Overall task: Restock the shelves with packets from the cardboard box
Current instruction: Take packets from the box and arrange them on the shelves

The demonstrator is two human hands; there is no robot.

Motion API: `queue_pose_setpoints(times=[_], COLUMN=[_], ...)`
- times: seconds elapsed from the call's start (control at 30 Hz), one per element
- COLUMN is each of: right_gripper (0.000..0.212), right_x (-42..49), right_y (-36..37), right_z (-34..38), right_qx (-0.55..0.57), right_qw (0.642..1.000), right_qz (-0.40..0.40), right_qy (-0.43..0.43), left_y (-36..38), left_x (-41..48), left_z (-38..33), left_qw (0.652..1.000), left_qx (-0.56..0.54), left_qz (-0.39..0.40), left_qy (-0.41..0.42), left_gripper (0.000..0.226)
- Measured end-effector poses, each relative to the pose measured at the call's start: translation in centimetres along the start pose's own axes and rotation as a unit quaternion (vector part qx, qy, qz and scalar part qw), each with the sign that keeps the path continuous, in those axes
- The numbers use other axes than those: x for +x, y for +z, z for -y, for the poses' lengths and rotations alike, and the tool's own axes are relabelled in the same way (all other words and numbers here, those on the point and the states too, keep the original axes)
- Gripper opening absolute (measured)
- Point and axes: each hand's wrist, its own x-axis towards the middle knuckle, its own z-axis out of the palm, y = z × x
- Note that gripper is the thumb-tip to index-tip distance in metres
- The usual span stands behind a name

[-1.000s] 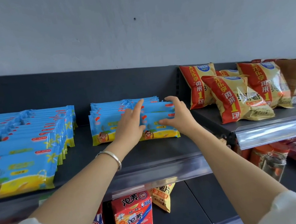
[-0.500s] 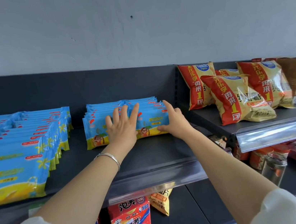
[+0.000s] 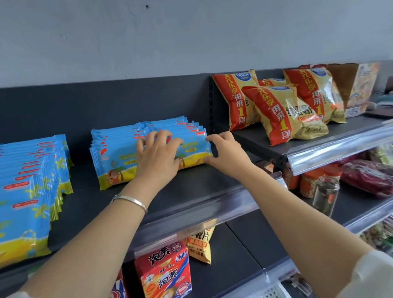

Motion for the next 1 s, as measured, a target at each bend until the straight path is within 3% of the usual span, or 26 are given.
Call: queue_pose_setpoints(times=[0.13,0.27,0.47,0.57,0.77,0.93,1.0], right_gripper=[0.046,0.032,0.025,0.025,0.024,0.028,0.033], right_x=[-3.3,-7.7,-16.5,-20.9,-29.7,-36.7,-38.7], right_y=[-0.5,-1.4,-2.3,-2.2,-1.3,0.2,0.8], right_z=[0.7,0.4,-4.9,-8.3,-15.6,-22.2,-24.5], right_qx=[0.01,-0.008,-0.102,-0.151,-0.213,-0.198,-0.174], right_qw=[0.997,0.982,0.967,0.964,0.963,0.962,0.959], right_qz=[-0.077,-0.189,-0.231,-0.203,-0.12,0.019,0.098], right_qy=[-0.006,-0.007,0.043,0.084,0.114,0.185,0.2], left_y=[-1.8,-2.8,-0.7,1.0,5.9,11.4,12.9], left_x=[-0.6,-2.6,-6.8,-9.0,-13.9,-19.2,-21.2], left_z=[-1.7,-5.2,-11.5,-15.1,-21.9,-26.7,-28.3], left_qw=[0.996,0.976,0.95,0.939,0.924,0.925,0.921], left_qx=[-0.057,-0.123,-0.179,-0.195,-0.182,-0.144,-0.127], left_qz=[-0.002,-0.076,-0.084,-0.058,0.022,0.139,0.21], left_qy=[0.071,0.161,0.24,0.277,0.335,0.325,0.303], left_gripper=[0.031,0.023,0.023,0.012,0.015,0.009,0.018])
